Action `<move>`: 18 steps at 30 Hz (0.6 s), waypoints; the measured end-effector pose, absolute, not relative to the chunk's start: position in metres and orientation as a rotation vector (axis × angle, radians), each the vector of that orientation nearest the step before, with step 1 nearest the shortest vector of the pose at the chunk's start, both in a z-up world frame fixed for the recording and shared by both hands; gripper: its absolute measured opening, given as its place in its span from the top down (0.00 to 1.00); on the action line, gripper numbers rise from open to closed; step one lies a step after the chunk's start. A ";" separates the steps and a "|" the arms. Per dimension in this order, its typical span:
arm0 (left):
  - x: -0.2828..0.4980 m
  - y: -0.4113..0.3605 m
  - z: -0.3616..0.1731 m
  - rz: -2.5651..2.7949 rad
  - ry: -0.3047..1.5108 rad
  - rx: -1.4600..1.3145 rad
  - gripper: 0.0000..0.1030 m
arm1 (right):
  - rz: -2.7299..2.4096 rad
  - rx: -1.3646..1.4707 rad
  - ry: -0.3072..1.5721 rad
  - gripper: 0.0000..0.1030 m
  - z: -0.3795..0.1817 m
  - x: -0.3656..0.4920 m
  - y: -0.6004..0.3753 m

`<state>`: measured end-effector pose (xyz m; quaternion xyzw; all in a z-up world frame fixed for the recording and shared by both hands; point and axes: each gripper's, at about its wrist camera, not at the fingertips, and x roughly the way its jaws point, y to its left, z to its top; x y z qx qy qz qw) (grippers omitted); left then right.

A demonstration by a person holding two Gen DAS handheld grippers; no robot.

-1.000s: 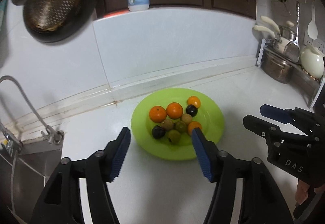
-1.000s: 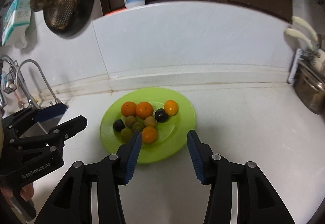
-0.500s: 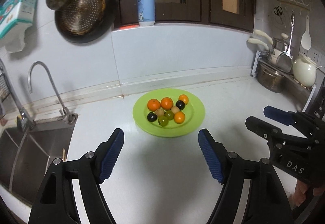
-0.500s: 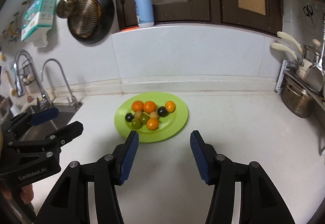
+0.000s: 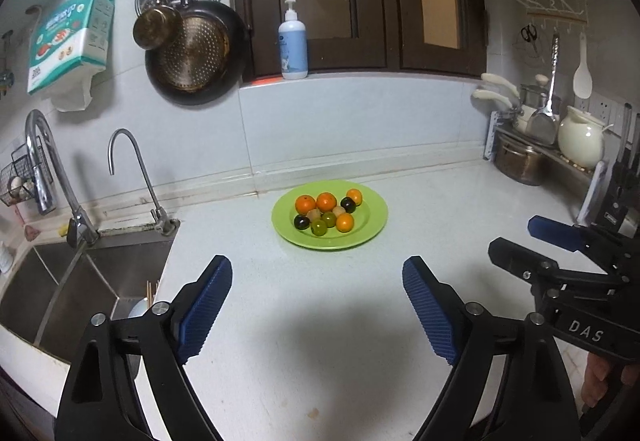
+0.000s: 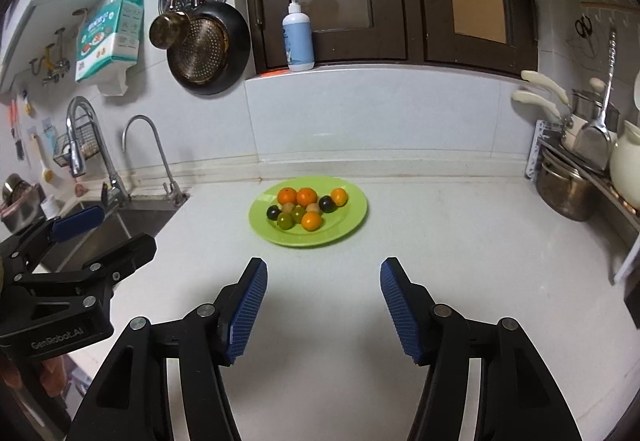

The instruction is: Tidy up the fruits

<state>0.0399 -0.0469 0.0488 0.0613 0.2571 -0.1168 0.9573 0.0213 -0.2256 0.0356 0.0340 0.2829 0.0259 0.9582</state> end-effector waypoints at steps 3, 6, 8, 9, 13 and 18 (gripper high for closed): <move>0.028 -0.044 0.051 -0.228 0.508 0.130 0.11 | 0.062 0.056 0.565 0.38 0.036 0.008 -0.223; 0.019 -0.041 0.053 -0.217 0.499 0.121 0.10 | 0.072 0.049 0.559 0.38 0.038 -0.004 -0.221; 0.015 -0.039 0.054 -0.211 0.496 0.118 0.09 | 0.067 0.041 0.550 0.38 0.039 -0.010 -0.220; 0.013 -0.039 0.054 -0.209 0.494 0.119 0.09 | 0.067 0.037 0.545 0.38 0.040 -0.013 -0.220; 0.009 -0.037 0.055 -0.209 0.493 0.113 0.08 | 0.068 0.027 0.535 0.38 0.042 -0.022 -0.218; 0.005 -0.035 0.053 -0.209 0.493 0.107 0.08 | 0.066 0.027 0.524 0.38 0.045 -0.026 -0.218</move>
